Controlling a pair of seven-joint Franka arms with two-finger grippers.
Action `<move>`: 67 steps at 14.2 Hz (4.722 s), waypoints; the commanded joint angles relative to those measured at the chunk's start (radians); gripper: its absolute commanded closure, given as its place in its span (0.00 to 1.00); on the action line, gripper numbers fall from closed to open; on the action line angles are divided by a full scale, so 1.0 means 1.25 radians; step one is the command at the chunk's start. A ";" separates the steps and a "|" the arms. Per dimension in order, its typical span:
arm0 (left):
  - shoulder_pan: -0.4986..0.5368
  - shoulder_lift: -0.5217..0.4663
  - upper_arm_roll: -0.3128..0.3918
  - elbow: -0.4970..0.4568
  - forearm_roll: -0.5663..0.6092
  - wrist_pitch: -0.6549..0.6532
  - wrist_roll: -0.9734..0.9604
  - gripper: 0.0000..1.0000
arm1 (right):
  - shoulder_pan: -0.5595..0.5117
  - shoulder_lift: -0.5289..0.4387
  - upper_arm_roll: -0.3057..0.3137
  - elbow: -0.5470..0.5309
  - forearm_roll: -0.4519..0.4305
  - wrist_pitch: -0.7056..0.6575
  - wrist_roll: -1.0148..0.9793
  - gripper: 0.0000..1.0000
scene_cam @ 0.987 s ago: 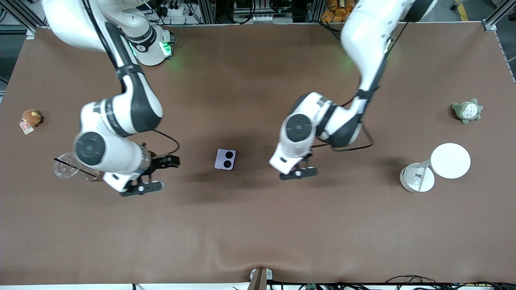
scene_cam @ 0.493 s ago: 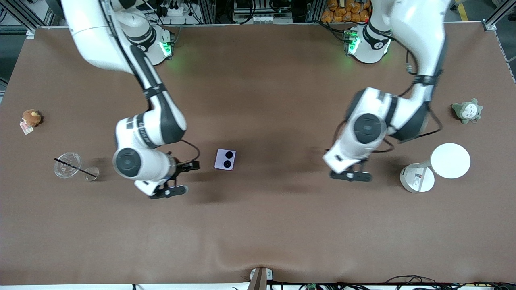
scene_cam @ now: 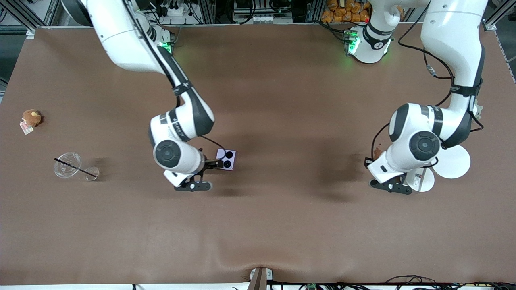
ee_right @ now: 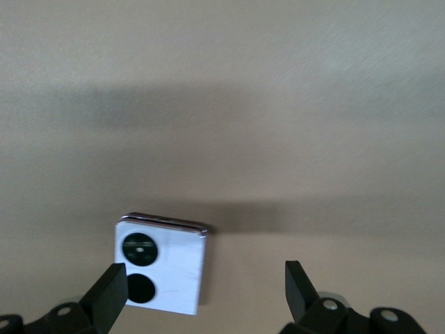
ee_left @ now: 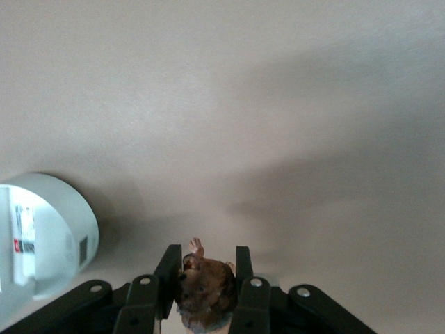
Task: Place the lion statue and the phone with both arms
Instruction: 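Carry the lion toward the lamp while the right gripper grasps the phone, then lower the lion beside the white lamp and open the left gripper, then raise the left gripper away while the right gripper carries the phone, then lower the phone beside the clear cup and open the right gripper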
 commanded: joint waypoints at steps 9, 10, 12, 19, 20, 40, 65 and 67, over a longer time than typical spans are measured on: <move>0.109 0.082 -0.011 0.014 0.010 0.121 0.169 1.00 | 0.068 0.058 -0.010 -0.022 0.011 0.071 0.113 0.00; 0.109 0.086 -0.011 0.018 0.008 0.120 0.169 1.00 | 0.072 0.059 -0.010 -0.022 0.011 0.071 0.120 0.00; 0.109 0.091 -0.011 0.020 0.007 0.121 0.169 1.00 | 0.073 0.063 -0.010 -0.022 0.012 0.072 0.137 0.00; 0.104 0.090 -0.011 0.034 -0.022 0.111 0.157 0.00 | 0.086 0.081 -0.009 -0.022 0.017 0.107 0.180 0.00; 0.102 0.075 -0.011 0.036 -0.023 0.101 0.156 0.00 | 0.093 0.085 -0.009 -0.022 0.017 0.112 0.183 0.00; 0.112 -0.222 -0.112 0.267 -0.020 -0.489 -0.095 0.00 | -0.257 0.029 -0.044 -0.001 -0.002 0.018 -0.436 0.59; 0.089 -0.611 -0.019 0.055 -0.116 -0.652 -0.089 0.00 | -0.277 0.033 -0.188 -0.125 -0.003 0.029 -0.438 0.00; 0.087 -0.611 -0.026 0.055 -0.109 -0.652 -0.089 0.00 | -0.277 0.017 -0.188 -0.102 -0.003 0.023 -0.444 0.00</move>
